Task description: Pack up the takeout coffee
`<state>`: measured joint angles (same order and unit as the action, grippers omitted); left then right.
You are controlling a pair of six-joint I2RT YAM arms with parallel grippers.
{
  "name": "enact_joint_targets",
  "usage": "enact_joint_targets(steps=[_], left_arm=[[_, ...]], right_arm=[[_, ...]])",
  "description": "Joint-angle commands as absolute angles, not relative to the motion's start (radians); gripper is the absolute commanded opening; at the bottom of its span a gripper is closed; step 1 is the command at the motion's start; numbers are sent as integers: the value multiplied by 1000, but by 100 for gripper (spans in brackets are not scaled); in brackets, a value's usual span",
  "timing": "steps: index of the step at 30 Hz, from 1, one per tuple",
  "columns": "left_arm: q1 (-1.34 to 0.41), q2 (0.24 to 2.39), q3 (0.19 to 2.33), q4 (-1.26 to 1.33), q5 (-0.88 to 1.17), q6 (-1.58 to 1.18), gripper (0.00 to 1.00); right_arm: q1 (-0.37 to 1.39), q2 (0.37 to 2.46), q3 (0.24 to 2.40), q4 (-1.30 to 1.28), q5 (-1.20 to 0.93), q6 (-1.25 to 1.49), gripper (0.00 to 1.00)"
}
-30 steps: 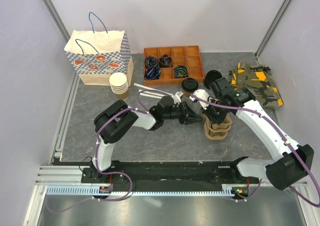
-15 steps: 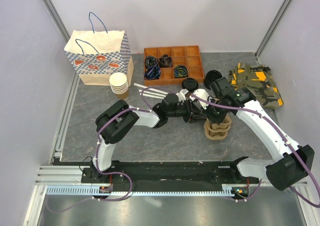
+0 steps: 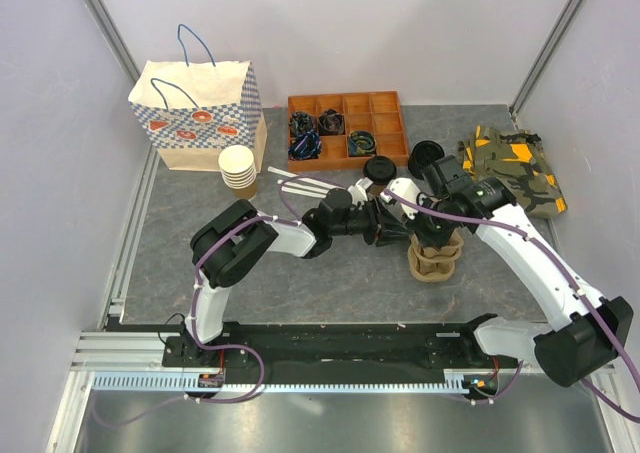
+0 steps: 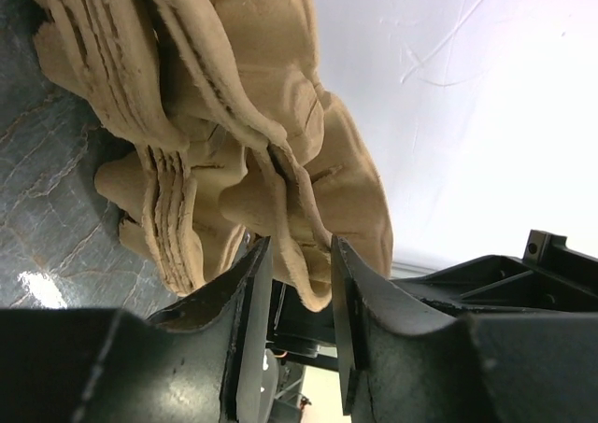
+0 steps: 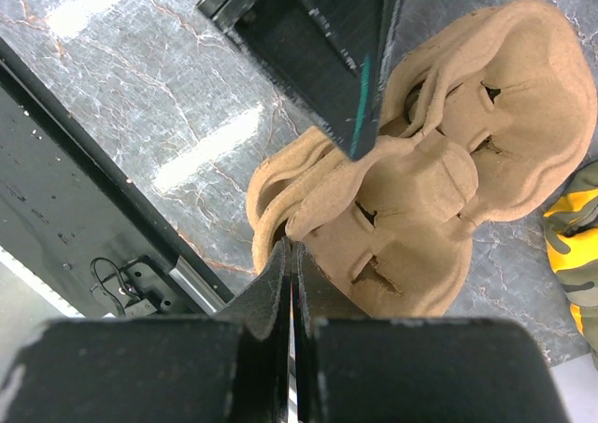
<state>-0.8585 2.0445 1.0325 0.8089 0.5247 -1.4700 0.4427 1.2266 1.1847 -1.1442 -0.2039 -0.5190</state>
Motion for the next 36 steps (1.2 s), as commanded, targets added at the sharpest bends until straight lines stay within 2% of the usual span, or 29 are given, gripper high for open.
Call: enact_joint_targets(steps=[1, 9, 36], left_arm=[[-848, 2049, 1072, 851, 505, -1502, 39], [-836, 2040, 1049, 859, 512, -1512, 39], [-857, 2138, 1163, 867, 499, -1540, 41]], right_arm=[[443, 1203, 1183, -1131, -210, -520, 0], [443, 1206, 1178, -1129, -215, -522, 0], [443, 1209, 1195, -1132, -248, -515, 0]])
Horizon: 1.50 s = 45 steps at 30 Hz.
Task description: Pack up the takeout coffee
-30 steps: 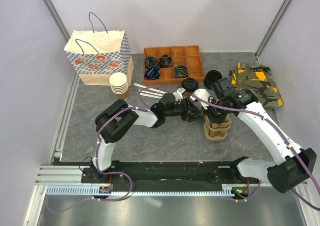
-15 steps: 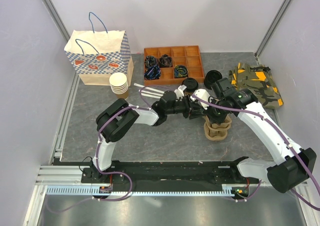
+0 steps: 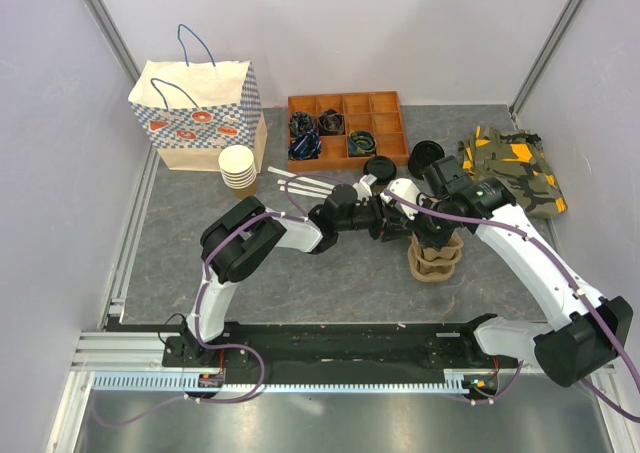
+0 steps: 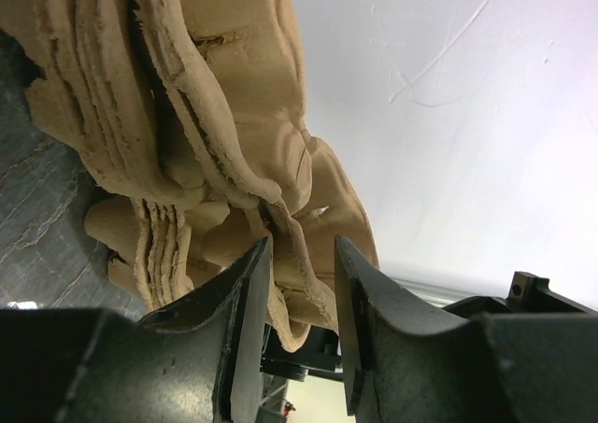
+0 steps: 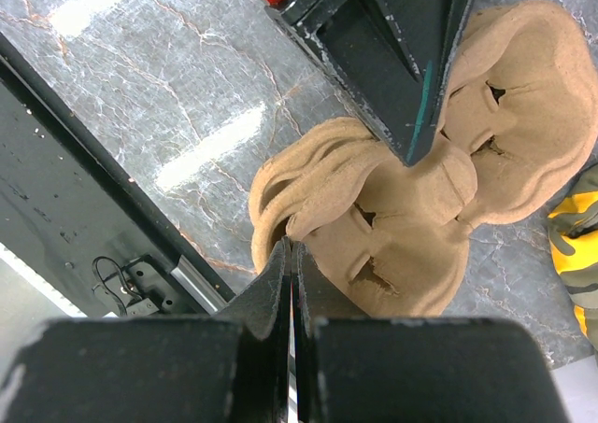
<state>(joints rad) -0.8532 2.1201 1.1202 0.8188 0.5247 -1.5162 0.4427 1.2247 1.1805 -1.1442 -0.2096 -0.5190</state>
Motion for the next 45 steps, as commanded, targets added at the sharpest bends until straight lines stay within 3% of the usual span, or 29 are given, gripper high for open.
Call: enact_joint_targets(steps=[1, 25, 45], left_arm=[[-857, 2143, 1164, 871, 496, -1545, 41], [-815, 2201, 1203, 805, 488, -1511, 40], [-788, 2215, 1243, 784, 488, -1516, 26]], right_arm=[[443, 1206, 1193, -1135, -250, -517, 0], [445, 1169, 1163, -1169, -290, -564, 0], [443, 1137, 1117, -1193, -301, -609, 0]])
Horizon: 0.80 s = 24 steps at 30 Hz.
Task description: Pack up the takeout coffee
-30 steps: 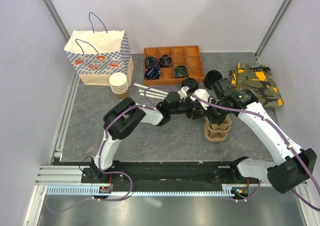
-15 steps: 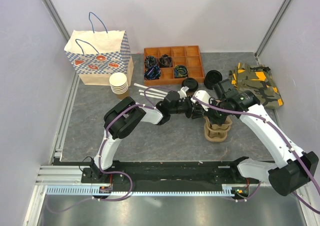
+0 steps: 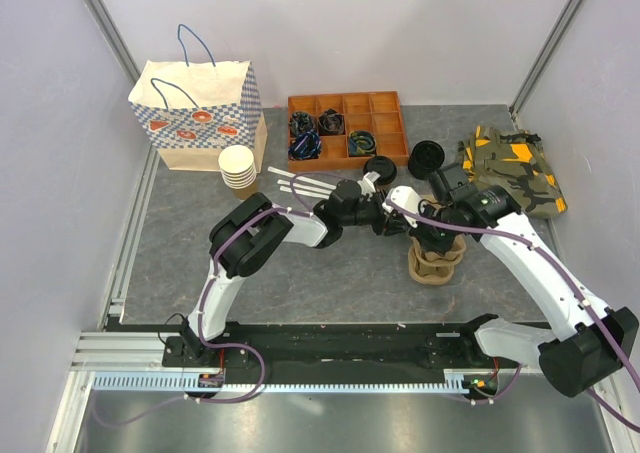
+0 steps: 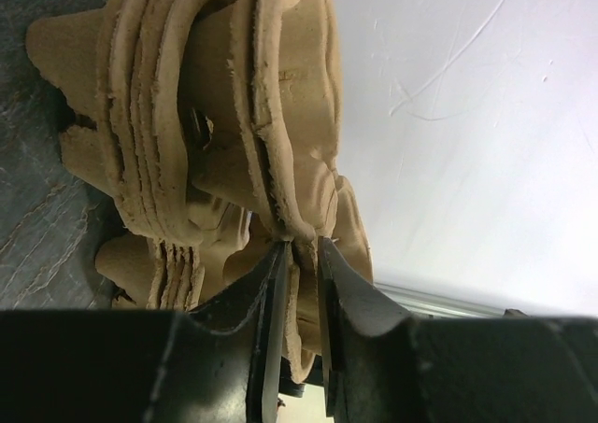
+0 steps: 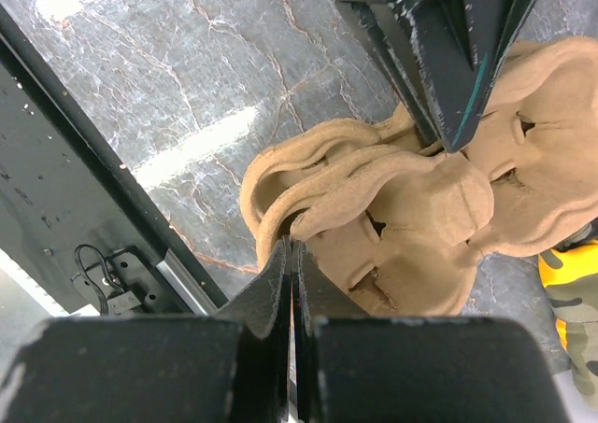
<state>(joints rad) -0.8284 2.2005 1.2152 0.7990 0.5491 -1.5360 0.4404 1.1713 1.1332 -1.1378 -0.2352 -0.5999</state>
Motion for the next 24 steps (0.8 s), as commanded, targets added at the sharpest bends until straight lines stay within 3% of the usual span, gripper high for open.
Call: enact_joint_targets(steps=[1, 19, 24], left_arm=[[-787, 2214, 1241, 787, 486, -1516, 26], [-761, 2212, 1238, 785, 508, -1505, 32], [-746, 2122, 1154, 818, 546, -1491, 48]], right_arm=[[445, 1137, 1115, -1192, -298, -612, 0], [445, 1140, 1109, -1187, -299, -615, 0], [443, 1138, 1120, -1163, -290, -600, 0]])
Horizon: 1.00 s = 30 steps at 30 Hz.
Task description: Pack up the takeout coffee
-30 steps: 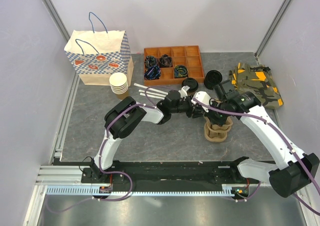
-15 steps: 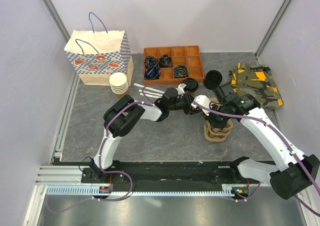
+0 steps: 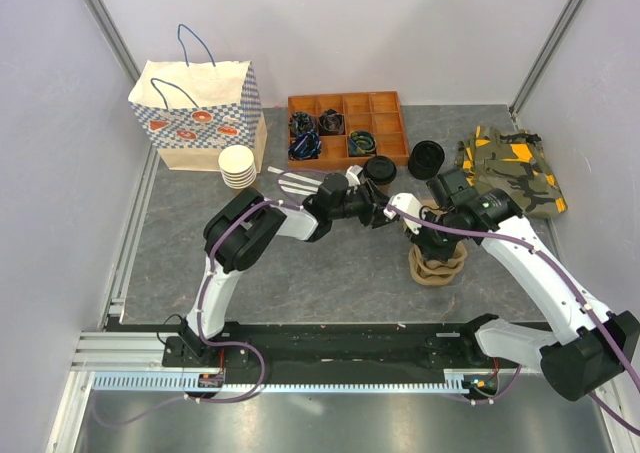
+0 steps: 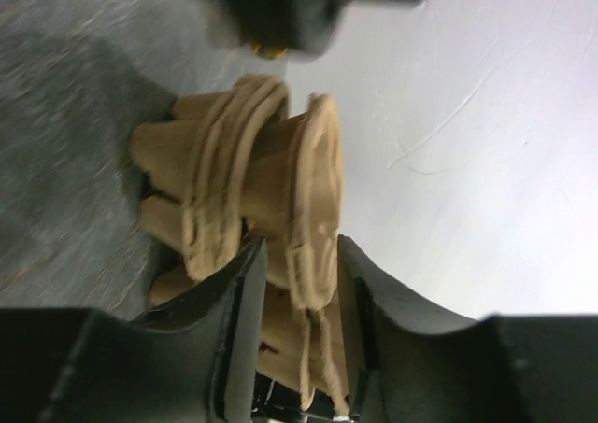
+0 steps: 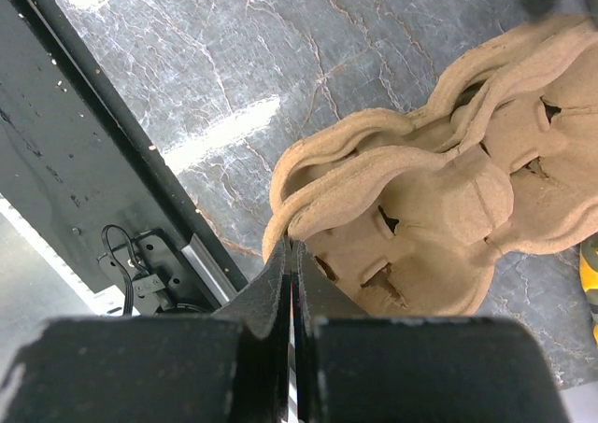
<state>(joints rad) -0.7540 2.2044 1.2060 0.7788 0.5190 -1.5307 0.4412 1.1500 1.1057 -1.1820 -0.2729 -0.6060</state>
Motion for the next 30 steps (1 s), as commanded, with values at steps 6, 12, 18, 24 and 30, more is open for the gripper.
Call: enact_joint_targets(steps=[6, 12, 18, 24, 30], left_arm=[[-761, 2054, 1100, 796, 565, -1482, 52], [-793, 2086, 1141, 805, 545, -1511, 51], [-815, 2118, 1193, 808, 531, -1526, 51], [-828, 2126, 1200, 813, 529, -1537, 51], [-833, 2128, 1181, 825, 532, -1545, 50]], right_arm=[[443, 1132, 1127, -1158, -296, -592, 0], [445, 1131, 1135, -1158, -298, -581, 0], [445, 1138, 1143, -1158, -302, -583, 0], [445, 1144, 1146, -1160, -304, -586, 0], [445, 1144, 1154, -1158, -302, -586, 0]])
